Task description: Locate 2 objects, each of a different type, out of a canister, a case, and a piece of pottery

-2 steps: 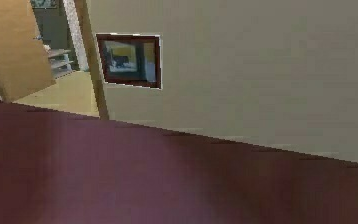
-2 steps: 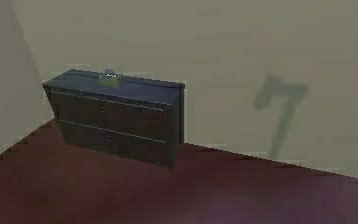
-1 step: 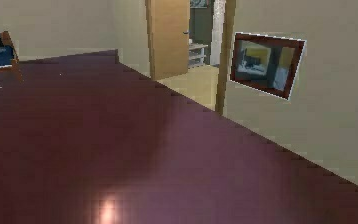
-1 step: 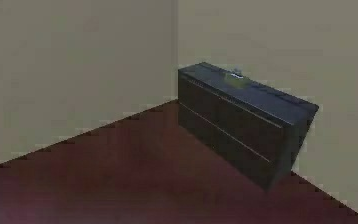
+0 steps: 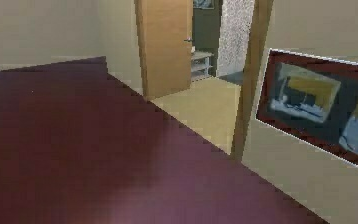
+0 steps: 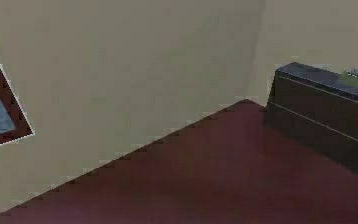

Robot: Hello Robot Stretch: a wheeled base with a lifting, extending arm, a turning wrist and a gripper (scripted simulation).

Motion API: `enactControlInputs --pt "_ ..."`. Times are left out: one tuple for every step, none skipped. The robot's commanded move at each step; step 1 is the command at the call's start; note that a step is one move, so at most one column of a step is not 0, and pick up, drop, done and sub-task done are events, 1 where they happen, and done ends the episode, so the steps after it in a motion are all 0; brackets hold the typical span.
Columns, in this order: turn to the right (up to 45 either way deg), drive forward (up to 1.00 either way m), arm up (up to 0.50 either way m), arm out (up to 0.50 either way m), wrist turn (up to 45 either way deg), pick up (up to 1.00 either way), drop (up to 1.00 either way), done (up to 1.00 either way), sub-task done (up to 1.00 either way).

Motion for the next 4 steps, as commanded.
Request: enactControlInputs --pt "0.0 1.0 0.0 0.0 0.0 0.0 0.0 0.0 0.0" --pt "0.0 0.5 0.0 0.0 0.0 0.0 0.0 0.0 0.0" --pt "3.0 0.0 0.0 0.0 0.0 0.0 0.0 0.0 0.0" --pt "0.0 0.45 0.0 0.0 0.0 0.0 0.0 0.0 0.0"
